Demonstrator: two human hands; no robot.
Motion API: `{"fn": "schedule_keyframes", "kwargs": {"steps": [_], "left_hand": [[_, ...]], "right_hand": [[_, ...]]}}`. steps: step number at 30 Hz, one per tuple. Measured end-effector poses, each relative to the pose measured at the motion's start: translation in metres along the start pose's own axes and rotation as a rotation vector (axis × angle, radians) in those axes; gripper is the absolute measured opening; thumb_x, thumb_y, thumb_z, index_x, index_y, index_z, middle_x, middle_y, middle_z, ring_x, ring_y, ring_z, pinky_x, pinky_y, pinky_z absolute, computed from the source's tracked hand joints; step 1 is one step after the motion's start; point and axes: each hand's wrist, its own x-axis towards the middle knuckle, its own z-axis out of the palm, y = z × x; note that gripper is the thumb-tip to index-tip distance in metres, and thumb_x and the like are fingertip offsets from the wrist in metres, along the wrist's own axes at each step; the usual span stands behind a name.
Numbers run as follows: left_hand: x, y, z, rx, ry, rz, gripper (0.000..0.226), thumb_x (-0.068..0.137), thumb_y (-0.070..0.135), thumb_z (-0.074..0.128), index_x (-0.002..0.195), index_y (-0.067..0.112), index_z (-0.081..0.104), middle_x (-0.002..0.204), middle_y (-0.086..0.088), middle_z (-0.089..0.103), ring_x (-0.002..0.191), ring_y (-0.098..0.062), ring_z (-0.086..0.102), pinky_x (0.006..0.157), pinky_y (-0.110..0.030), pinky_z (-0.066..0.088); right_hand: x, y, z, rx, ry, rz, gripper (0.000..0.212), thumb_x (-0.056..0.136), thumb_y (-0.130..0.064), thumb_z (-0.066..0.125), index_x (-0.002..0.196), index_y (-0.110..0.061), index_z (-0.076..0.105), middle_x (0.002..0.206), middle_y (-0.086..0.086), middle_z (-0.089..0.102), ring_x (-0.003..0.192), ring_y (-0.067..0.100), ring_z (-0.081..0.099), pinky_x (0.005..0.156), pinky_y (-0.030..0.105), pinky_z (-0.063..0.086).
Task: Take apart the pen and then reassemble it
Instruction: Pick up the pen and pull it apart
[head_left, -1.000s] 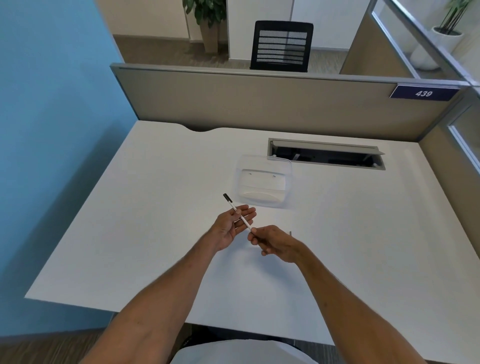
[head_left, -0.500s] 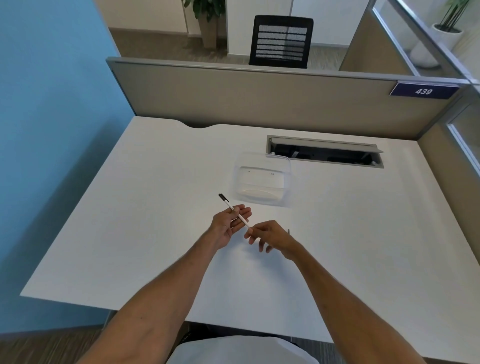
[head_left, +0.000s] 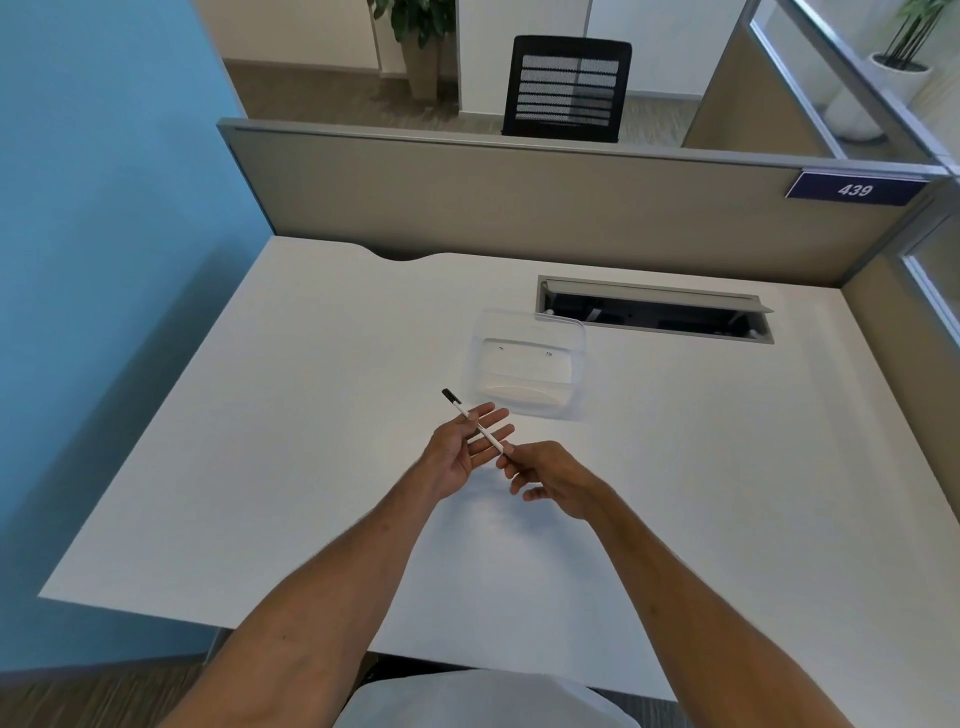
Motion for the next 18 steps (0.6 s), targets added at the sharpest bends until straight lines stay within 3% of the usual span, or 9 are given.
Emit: {"fn": "schedule_keyframes", "kwargs": {"steps": [3, 5, 8, 11, 15, 18], "left_hand": [[0.0, 0.002, 0.003, 0.004, 0.026, 0.002, 0.045, 0.119, 0.01, 0.032, 0.159, 0.001, 0.051, 0.156, -0.021, 0.063, 0.147, -0.045, 0.059, 0.128, -0.056, 0.042], [0.0, 0.004, 0.003, -0.006, 0.023, -0.002, 0.045, 0.12, 0.011, 0.031, 0.16, 0.002, 0.05, 0.157, -0.022, 0.061, 0.149, -0.044, 0.057, 0.129, -0.055, 0.04], [-0.002, 0.004, 0.002, 0.001, -0.01, -0.011, 0.045, 0.12, 0.014, 0.032, 0.16, 0.004, 0.05, 0.156, -0.024, 0.061, 0.15, -0.043, 0.057, 0.131, -0.054, 0.039], [-0.002, 0.003, 0.003, -0.002, -0.032, -0.007, 0.046, 0.12, 0.016, 0.032, 0.161, 0.006, 0.049, 0.156, -0.026, 0.061, 0.15, -0.044, 0.056, 0.131, -0.055, 0.038], [0.003, 0.003, 0.003, -0.079, 0.005, -0.004, 0.045, 0.12, 0.017, 0.03, 0.16, 0.005, 0.049, 0.156, -0.027, 0.06, 0.148, -0.048, 0.056, 0.13, -0.058, 0.039], [0.005, 0.006, 0.006, -0.118, 0.067, 0.011, 0.037, 0.12, 0.017, 0.034, 0.148, 0.003, 0.053, 0.146, -0.025, 0.066, 0.144, -0.05, 0.059, 0.12, -0.058, 0.05]], "right_hand": [[0.003, -0.003, 0.001, 0.005, 0.059, -0.002, 0.047, 0.107, -0.038, 0.07, 0.124, 0.005, 0.077, 0.099, 0.012, 0.073, 0.087, 0.024, 0.07, 0.081, 0.034, 0.056], [0.003, -0.005, 0.002, 0.023, 0.066, 0.019, 0.045, 0.107, -0.04, 0.071, 0.119, 0.002, 0.077, 0.102, 0.013, 0.072, 0.085, 0.024, 0.069, 0.085, 0.038, 0.057], [0.001, -0.005, 0.001, 0.116, -0.043, 0.077, 0.047, 0.115, -0.047, 0.051, 0.111, -0.006, 0.074, 0.096, 0.009, 0.073, 0.072, 0.019, 0.064, 0.081, 0.036, 0.056], [0.0, -0.005, 0.002, 0.181, -0.144, 0.089, 0.049, 0.119, -0.038, 0.037, 0.113, -0.004, 0.072, 0.094, 0.008, 0.075, 0.07, 0.019, 0.064, 0.078, 0.035, 0.057], [0.0, -0.007, 0.008, 0.195, -0.141, 0.06, 0.047, 0.12, -0.032, 0.037, 0.113, -0.004, 0.074, 0.099, 0.009, 0.079, 0.081, 0.023, 0.073, 0.085, 0.037, 0.059], [0.001, -0.008, 0.016, 0.12, -0.055, -0.027, 0.044, 0.119, -0.032, 0.047, 0.11, -0.002, 0.078, 0.099, 0.014, 0.081, 0.097, 0.035, 0.082, 0.093, 0.041, 0.064]]}}
